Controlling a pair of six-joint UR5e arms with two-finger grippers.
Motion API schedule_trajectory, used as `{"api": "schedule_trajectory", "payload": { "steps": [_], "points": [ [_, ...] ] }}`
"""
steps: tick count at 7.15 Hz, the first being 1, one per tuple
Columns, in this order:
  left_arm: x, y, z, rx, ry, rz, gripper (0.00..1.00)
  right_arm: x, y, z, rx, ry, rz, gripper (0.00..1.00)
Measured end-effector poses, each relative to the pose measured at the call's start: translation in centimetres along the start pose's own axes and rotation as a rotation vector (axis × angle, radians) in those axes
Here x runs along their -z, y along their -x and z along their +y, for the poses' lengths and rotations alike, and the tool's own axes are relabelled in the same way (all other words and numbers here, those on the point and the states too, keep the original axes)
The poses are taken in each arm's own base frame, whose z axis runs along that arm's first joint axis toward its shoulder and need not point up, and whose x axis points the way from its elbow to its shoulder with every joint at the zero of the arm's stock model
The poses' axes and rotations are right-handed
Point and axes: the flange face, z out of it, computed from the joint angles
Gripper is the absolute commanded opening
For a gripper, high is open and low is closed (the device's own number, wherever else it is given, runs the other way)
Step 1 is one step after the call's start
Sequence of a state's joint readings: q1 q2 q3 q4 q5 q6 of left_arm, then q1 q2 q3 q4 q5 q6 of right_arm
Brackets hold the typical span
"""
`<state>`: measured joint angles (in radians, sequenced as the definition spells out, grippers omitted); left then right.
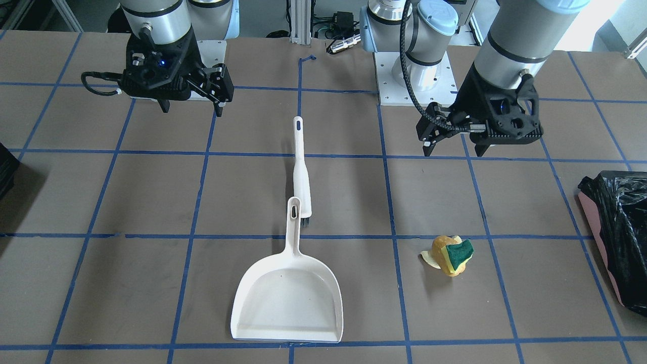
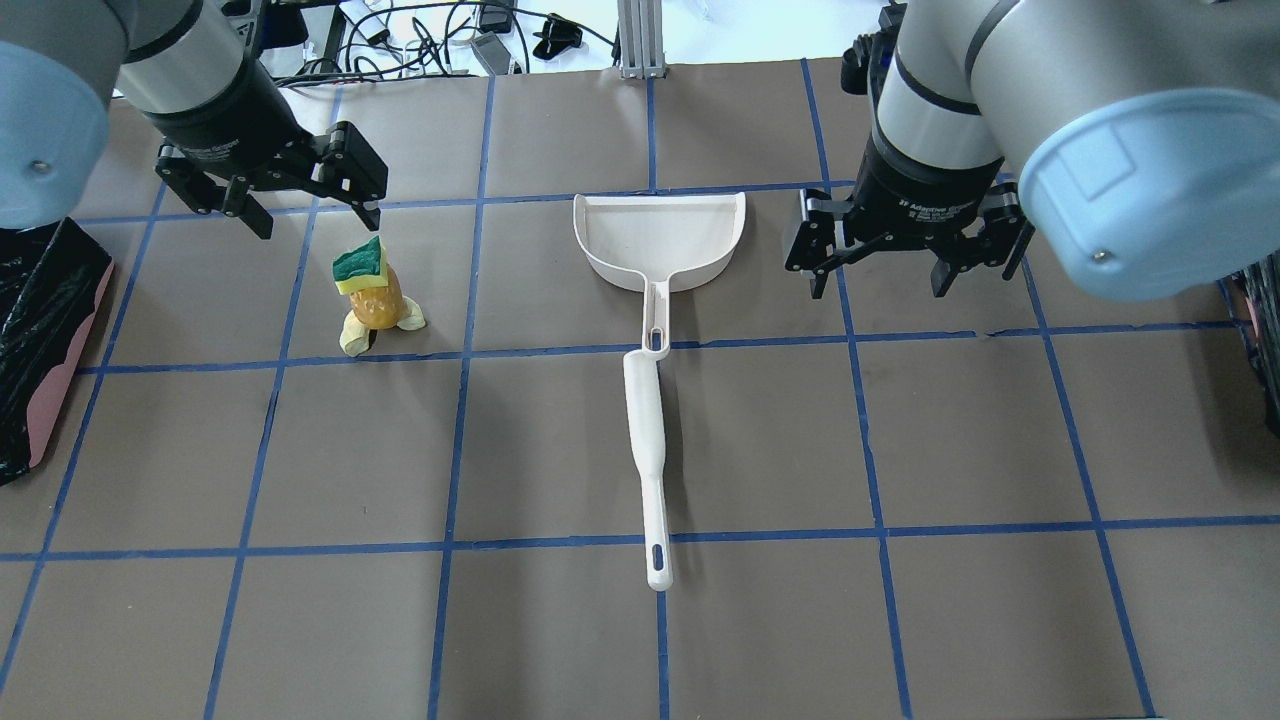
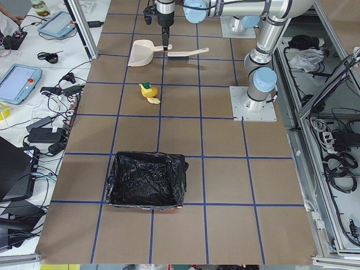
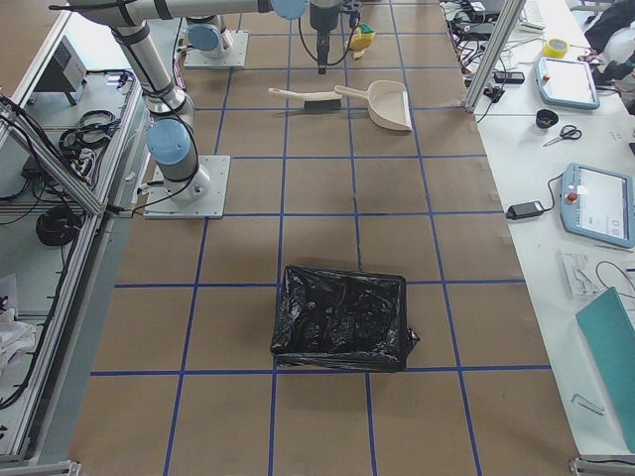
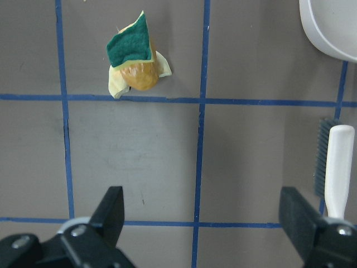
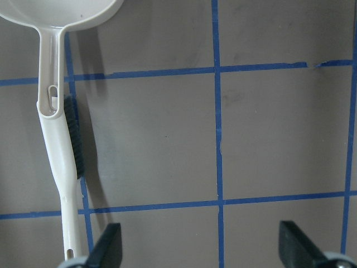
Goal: Sweep and dump trash in nearest bin
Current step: 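Reach the left gripper to the dustpan handle while the right reaches the brush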
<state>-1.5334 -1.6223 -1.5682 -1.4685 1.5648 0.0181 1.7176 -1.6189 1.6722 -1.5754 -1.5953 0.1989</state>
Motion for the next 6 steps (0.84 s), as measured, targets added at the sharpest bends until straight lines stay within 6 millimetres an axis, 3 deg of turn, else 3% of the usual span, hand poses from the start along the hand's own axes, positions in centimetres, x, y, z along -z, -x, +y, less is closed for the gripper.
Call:
{"api": "schedule_trajectory", "payload": {
  "steps": [2, 4, 6],
  "points": [
    [-2.4, -3.5, -1.8, -0.020, -0.019, -0.004, 1.00, -4.6, 0.2, -0.1, 0.000, 0.034, 0.005, 1.00],
    [-4.6, -7.6, -2.7, -0.028, -0.031, 0.002, 1.00, -7.0, 0.5, -0.2, -0.008, 0.036, 0.004, 1.00],
    [-7.6, -12.1, -3.5, -0.053, -0.058, 0.012, 1.00, -9.1, 2.2, 1.2, -0.026, 0.039, 0.008, 1.00]
  ]
}}
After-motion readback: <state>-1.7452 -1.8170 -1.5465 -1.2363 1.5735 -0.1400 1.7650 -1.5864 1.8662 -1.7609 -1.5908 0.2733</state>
